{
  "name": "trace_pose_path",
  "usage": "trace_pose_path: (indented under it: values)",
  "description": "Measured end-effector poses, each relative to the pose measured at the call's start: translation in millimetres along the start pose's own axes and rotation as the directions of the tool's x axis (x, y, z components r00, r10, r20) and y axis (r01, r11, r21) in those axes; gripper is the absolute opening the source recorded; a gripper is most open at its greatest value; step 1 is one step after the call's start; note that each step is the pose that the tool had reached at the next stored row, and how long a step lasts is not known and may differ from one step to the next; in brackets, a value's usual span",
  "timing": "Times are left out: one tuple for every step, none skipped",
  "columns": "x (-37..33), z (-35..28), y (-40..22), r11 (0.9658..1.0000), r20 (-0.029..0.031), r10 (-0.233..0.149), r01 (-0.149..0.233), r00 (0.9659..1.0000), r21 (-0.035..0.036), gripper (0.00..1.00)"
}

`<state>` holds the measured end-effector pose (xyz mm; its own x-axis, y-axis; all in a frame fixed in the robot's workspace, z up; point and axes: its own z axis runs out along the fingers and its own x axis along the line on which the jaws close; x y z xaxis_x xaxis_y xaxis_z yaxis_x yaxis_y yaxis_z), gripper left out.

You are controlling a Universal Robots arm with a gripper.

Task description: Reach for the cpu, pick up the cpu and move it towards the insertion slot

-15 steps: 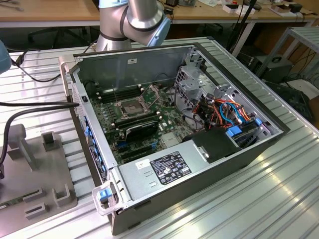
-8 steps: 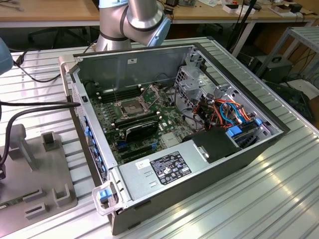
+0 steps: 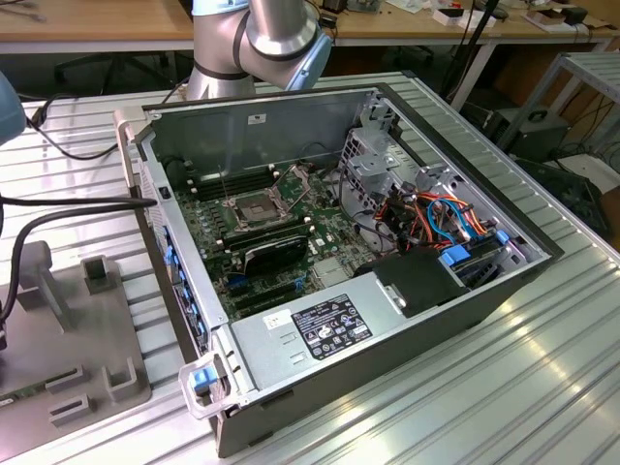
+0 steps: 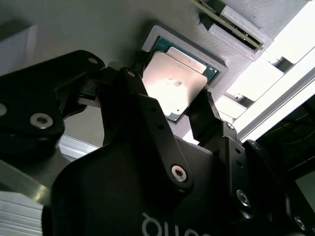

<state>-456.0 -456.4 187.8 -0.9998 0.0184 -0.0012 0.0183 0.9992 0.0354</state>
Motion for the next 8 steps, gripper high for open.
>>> trace_pose_path:
  values:
    - [0.0, -0.6, 0.0, 1.0, 0.0001, 0.0, 0.0, 1.0, 0.0, 0.62]
    - [0.0, -1.2, 0.1, 1.0, 0.0002, 0.0, 0.0, 1.0, -0.0001, 0.62]
    - [0.0, -1.3, 0.0, 1.0, 0.0004, 0.0, 0.0, 1.0, -0.0002, 0.62]
    - [0.0, -1.7, 0.0, 1.0, 0.0002, 0.0, 0.0, 1.0, -0.0001, 0.62]
    - [0.0, -1.8, 0.1, 1.0, 0.0002, 0.0, 0.0, 1.0, -0.0001, 0.62]
    - [0.0, -1.9, 0.1, 1.0, 0.0002, 0.0, 0.0, 1.0, -0.0001, 0.62]
    - [0.0, -2.0, 0.1, 1.0, 0.0001, 0.0, 0.0, 1.0, -0.0001, 0.6]
    - [0.0, -2.0, 0.0, 1.0, 0.0001, 0.0, 0.0, 1.0, -0.0001, 0.55]
